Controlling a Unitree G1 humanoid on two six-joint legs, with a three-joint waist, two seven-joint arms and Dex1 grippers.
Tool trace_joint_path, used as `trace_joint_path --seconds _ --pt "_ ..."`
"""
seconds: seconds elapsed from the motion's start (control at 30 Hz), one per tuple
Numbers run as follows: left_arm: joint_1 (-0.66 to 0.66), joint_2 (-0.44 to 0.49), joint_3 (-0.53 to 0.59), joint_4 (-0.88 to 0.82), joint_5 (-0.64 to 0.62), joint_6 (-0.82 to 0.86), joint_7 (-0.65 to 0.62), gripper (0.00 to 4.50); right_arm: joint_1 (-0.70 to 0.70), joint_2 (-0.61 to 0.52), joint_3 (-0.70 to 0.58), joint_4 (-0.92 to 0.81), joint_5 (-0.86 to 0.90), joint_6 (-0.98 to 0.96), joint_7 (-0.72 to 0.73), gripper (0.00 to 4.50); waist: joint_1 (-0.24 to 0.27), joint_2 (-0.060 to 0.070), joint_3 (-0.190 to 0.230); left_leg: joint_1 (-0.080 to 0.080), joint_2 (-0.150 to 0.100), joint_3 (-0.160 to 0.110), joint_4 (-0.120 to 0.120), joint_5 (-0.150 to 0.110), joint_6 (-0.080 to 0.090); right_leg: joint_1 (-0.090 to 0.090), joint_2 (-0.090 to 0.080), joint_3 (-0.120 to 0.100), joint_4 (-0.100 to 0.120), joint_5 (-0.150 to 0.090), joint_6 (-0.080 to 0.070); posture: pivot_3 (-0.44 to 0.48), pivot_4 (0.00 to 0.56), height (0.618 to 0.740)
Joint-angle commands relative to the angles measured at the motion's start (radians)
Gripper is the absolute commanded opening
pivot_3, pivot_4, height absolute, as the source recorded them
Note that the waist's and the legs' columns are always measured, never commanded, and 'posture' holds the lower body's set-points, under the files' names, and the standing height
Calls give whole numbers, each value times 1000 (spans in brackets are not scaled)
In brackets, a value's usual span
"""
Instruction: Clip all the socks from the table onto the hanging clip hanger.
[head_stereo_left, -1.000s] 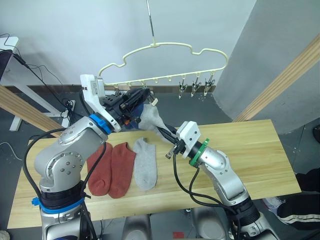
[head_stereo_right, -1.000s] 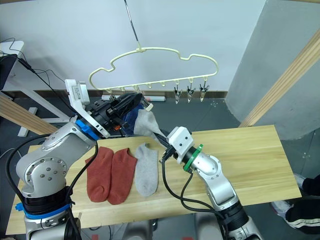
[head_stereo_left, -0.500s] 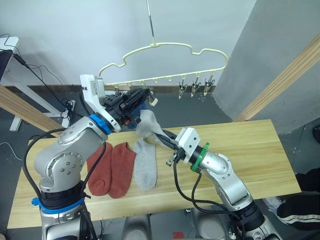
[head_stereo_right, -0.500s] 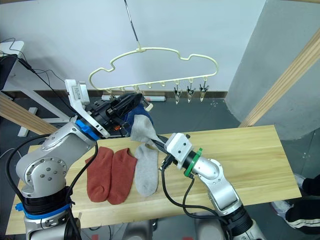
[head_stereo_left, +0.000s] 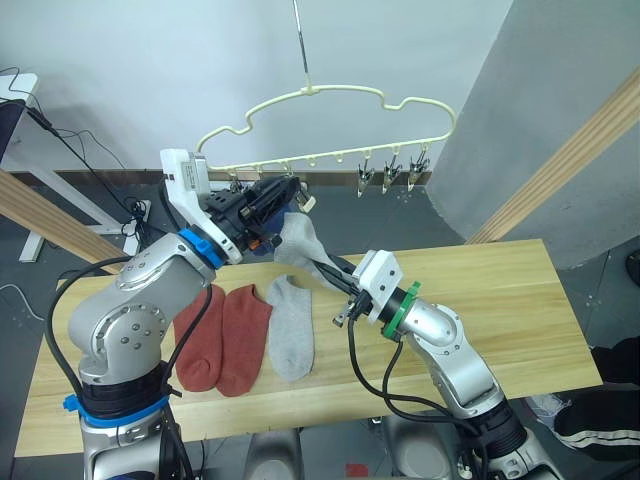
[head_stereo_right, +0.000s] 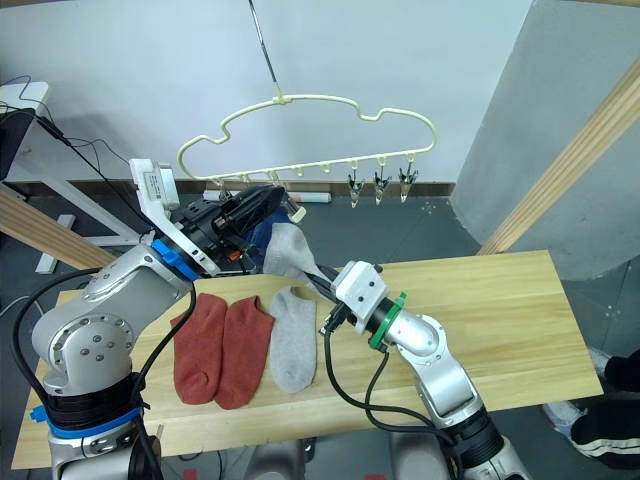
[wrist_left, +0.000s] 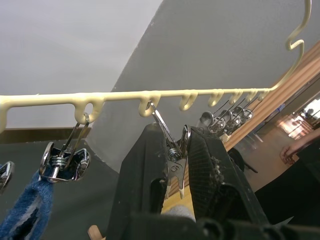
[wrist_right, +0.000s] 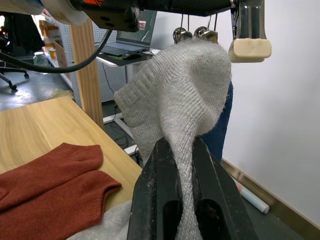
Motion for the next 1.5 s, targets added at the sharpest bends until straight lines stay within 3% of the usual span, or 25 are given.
trace_joint_path --seconds 0.03,1.5 --pt "-7 10 11 -45 -32 -12 -7 511 -5 16 -10 -15 16 -21 -4 0 0 0 0 0 0 0 0 0 0 0 0 0 0 0 0 -77 321 740" --pt "2 18 11 -40 -33 -18 -22 511 -18 15 -18 -9 10 -45 -8 0 0 0 0 0 0 0 0 0 0 0 0 0 0 0 0 -76 313 740"
